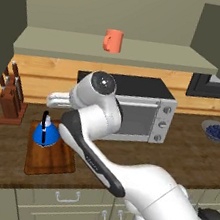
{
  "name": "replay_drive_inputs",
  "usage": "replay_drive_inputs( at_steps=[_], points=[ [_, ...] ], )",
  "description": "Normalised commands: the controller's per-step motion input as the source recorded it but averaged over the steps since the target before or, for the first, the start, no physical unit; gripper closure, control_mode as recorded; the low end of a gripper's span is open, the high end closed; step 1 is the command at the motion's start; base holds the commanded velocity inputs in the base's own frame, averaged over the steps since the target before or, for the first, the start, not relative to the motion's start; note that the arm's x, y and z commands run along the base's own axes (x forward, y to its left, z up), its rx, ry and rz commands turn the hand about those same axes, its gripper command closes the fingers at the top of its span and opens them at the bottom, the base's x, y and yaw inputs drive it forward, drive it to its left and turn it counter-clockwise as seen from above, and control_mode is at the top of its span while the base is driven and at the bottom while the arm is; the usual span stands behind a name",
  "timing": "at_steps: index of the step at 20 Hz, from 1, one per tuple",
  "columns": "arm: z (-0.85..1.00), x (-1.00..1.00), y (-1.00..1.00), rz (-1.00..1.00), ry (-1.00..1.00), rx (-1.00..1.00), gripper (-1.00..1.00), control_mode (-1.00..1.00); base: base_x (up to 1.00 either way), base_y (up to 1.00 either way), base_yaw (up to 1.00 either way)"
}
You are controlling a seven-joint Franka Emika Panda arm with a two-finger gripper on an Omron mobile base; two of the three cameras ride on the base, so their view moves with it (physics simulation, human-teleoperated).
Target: Pick the kettle from the counter and place it on the tray. Then pick the mug from the cabinet and place it on the tray. Then close the cabinet doors.
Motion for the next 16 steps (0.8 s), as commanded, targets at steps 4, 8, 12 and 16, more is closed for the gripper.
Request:
replay_drive_inputs(
  at_steps=[4,8,12,16],
  points=[
    [0.62,-0.16,-0.40,-0.10,-0.02,0.00,-1.00,-1.00,0.00,0.00,0.00],
    [0.53,-0.17,-0.42,-0.05,-0.03,0.00,-1.00,-1.00,0.00,0.00,0.00],
    [0.39,-0.19,-0.35,-0.08,-0.01,-0.04,-1.00,-1.00,0.00,0.00,0.00],
    [0.37,-0.24,-0.33,-0.08,0.00,-0.06,-1.00,-1.00,0.00,0.00,0.00]
  ],
)
